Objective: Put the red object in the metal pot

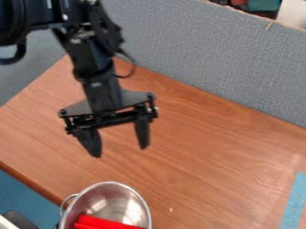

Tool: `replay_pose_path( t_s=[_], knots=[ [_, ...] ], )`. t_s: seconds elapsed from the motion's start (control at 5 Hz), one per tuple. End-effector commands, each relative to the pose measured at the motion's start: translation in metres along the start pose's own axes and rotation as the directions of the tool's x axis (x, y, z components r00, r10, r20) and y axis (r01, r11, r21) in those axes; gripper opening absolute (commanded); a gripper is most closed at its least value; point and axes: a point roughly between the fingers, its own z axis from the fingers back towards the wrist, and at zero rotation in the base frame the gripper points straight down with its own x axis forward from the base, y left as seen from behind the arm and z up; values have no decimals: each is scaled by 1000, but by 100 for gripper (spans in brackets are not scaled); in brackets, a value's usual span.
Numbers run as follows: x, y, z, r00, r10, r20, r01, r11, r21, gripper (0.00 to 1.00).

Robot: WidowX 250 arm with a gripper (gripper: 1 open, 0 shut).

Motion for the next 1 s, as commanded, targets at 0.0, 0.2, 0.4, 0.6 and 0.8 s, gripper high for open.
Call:
replay_pose_path(
  t_s=[0.0, 0.2, 0.4, 0.6, 0.8],
  knots=[
    [-26, -8, 20, 999, 2, 42, -4, 999, 35, 100],
    [-34, -5, 21, 999, -24, 40, 22, 998, 52, 100],
    [-24, 12, 24, 964, -266, -6, 266, 961, 77, 100],
    [-22, 11, 24, 870, -489, -63, 493, 865, 98, 100],
    [-27, 0, 25, 924, -377, -58, 381, 919, 99, 100]
  ],
)
